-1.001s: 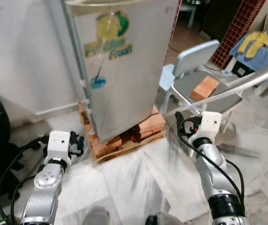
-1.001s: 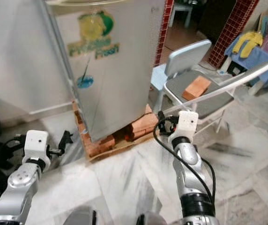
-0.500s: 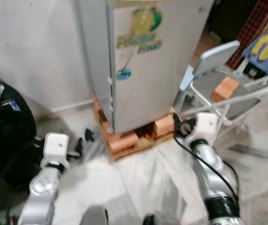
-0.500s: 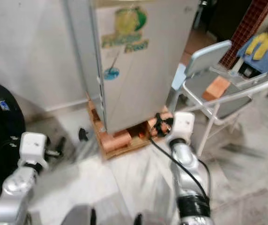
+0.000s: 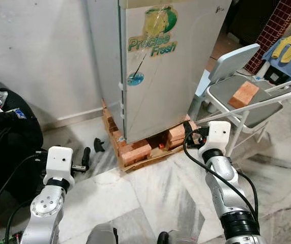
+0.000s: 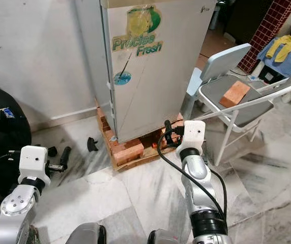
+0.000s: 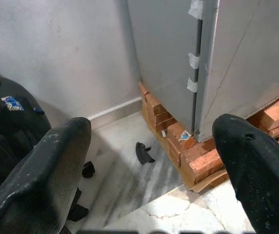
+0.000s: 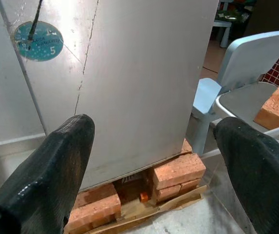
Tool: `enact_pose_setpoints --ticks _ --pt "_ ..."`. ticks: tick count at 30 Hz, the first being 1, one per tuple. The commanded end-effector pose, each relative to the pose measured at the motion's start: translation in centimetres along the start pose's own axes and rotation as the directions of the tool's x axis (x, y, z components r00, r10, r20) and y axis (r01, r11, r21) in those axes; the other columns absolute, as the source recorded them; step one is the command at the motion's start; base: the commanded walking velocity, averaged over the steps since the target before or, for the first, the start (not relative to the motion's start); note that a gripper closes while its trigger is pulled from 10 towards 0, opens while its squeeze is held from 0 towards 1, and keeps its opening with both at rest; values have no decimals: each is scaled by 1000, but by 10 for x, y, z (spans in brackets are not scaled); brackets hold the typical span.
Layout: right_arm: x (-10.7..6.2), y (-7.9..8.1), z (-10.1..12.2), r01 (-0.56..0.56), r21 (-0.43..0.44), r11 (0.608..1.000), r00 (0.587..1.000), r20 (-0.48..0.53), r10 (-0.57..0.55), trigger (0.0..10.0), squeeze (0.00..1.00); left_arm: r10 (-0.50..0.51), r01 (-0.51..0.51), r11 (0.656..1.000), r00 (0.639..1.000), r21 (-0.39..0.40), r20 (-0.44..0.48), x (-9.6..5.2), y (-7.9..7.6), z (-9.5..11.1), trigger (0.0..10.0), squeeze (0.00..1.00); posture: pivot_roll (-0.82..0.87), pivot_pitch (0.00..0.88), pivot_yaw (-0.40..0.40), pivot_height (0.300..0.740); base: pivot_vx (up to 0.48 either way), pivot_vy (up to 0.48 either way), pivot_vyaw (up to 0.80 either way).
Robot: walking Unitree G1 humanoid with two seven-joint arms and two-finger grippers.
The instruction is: Restocking fridge
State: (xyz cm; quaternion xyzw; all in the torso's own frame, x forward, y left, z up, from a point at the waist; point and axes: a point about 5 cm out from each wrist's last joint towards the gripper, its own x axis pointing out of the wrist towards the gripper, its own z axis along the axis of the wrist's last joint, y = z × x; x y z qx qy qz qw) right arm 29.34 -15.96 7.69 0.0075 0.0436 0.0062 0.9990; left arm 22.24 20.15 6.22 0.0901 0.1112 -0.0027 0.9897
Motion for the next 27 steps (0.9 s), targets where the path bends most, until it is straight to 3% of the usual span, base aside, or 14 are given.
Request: enact_pose_setpoints --ticks 1,27 --pt "1 -1 0 5 -3 1000 1000 -3 -5 10000 0 4 -5 1000 1000 10 15 -1 1 4 10000 0 201 46 -52 740 0 0 0" --pt "1 0 0 1 -8 1000 1000 6 -1 10000 0 2 -3 1000 1000 12 19 -1 1 4 10000 0 202 46 -51 740 0 0 0"
